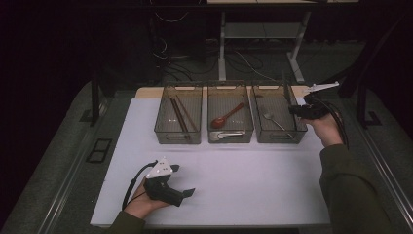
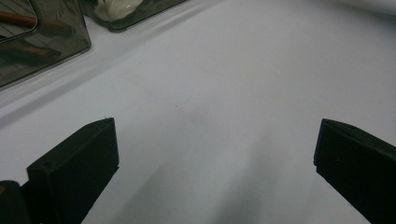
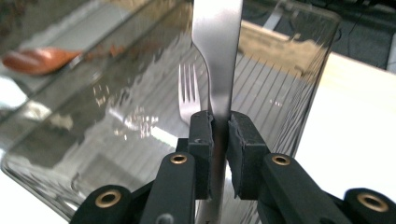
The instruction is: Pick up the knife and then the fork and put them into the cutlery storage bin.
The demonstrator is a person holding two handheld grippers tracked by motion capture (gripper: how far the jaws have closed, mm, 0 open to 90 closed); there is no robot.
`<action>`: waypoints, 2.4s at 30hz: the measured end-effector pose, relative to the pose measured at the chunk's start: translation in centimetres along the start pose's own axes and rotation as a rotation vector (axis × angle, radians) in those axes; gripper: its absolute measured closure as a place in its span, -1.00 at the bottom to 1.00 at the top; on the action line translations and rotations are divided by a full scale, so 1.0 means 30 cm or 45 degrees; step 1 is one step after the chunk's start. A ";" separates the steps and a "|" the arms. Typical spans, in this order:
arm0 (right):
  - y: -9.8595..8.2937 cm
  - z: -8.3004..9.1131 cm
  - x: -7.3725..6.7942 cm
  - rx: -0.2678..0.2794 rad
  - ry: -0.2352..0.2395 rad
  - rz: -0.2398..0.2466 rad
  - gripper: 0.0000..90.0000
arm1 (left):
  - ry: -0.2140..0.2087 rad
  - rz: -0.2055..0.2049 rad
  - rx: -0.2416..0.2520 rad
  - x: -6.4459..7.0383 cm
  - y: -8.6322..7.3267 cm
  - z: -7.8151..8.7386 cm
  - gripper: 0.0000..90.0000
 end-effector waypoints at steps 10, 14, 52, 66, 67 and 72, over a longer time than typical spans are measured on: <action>-0.031 -0.069 -0.015 -0.167 -0.006 0.056 0.77 | 0.003 0.000 -0.003 0.002 -0.002 -0.001 -1.00; -0.025 -0.089 -0.021 -0.219 -0.009 0.079 0.77 | 0.003 -0.001 -0.003 0.002 -0.002 -0.001 -1.00; -0.003 -0.041 -0.014 0.021 0.100 -0.105 -0.47 | 0.013 0.004 -0.013 -0.001 -0.003 0.001 -1.00; -0.044 0.025 -0.085 0.176 0.181 -0.048 -0.58 | 0.013 0.012 -0.018 0.000 -0.005 -0.001 -1.00; -0.048 0.030 -0.091 0.184 0.185 -0.038 -0.59 | 0.013 0.008 -0.020 0.000 -0.005 -0.001 -1.00; -0.080 0.064 -0.128 0.213 0.199 -0.010 -0.59 | 0.008 0.001 -0.019 0.006 -0.004 -0.002 -1.00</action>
Point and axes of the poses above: each handheld gripper's, and its own axes: z roughly backward along the jaws, y roughly out of its top, x roughly to its right, the point moved 6 cm from there along -z, roughly forward along the jaws, and after that the axes turned 3 degrees about -x, right-handed, at the moved point
